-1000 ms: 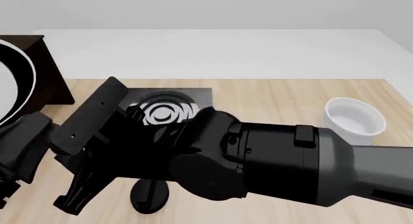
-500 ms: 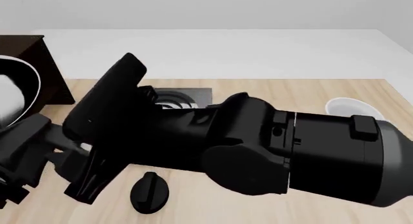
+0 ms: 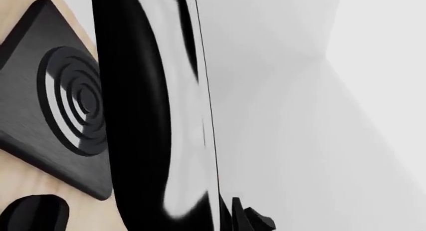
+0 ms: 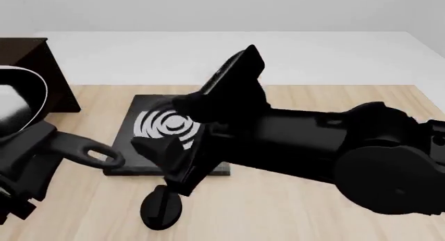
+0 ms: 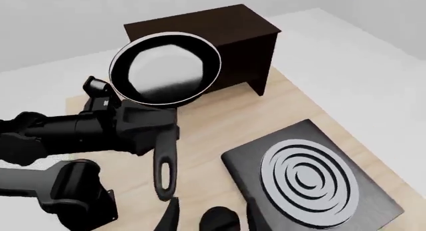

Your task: Put the frying pan on the cabinet shelf.

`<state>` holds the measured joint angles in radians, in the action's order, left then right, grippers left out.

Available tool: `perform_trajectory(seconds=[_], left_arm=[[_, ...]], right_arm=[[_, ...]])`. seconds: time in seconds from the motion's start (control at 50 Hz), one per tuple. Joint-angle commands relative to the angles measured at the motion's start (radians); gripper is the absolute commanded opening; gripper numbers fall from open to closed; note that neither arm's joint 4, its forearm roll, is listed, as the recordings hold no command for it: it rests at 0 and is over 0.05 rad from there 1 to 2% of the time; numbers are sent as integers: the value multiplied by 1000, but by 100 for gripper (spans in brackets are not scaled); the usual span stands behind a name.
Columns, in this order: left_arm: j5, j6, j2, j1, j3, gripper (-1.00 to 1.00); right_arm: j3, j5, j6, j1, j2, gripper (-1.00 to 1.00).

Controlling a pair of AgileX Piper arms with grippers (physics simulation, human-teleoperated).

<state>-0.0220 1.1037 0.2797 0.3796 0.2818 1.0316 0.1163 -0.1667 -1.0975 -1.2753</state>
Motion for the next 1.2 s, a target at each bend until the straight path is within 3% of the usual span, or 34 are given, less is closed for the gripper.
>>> perform_trajectory(seconds=[0.02,0.12,0.16,0.26,0.3,0.44,0.46,0.5,0.52,0.54,0.56,0.58,0.6,0.62,0.64,0.66,0.7,0.74,0.86,1.0,1.2], left_arm=[[31,-25,-7,-12,1,-100],[31,-39,5,2,6,-100],[30,-42,8,0,10,-100],[25,-55,13,1,16,-100],[15,-65,14,0,24,-100],[10,-64,13,-3,25,-100],[12,-62,14,-4,25,-100],[14,-64,16,-6,26,-100],[14,-64,16,-7,26,-100],[14,-64,16,-6,25,-100],[9,-68,14,-6,26,-100],[8,-67,12,-6,27,-100],[9,-64,11,-7,26,-100],[12,-64,15,-8,27,-100],[17,-66,21,-9,28,-100],[21,-66,25,-11,27,-100],[25,-62,28,-10,27,-100],[27,-58,34,-7,35,-100],[77,-44,90,-50,87,-100],[169,-49,183,-92,62,-100],[201,-51,261,-124,133,-100]], right_arm=[[-219,-67,88,231,262,100],[-319,-86,119,331,386,100],[-362,-91,165,372,446,100],[-474,-79,155,480,577,100],[-515,-57,191,522,633,100],[-653,-30,76,639,791,100],[-676,-23,108,684,828,100],[-699,-19,118,726,883,100],[-715,-34,106,698,873,100],[-712,-23,91,702,890,100],[-692,47,114,780,1023,100],[-672,94,147,842,1082,100],[-657,134,219,878,1136,100],[-663,137,249,855,1133,100],[-664,150,197,889,1143,100],[-644,178,201,941,1204,100],[-647,169,242,922,1182,100],[-678,119,207,864,1078,100],[-677,132,204,866,1105,100],[-672,125,200,880,1107,100],[-695,119,206,883,1109,100]])
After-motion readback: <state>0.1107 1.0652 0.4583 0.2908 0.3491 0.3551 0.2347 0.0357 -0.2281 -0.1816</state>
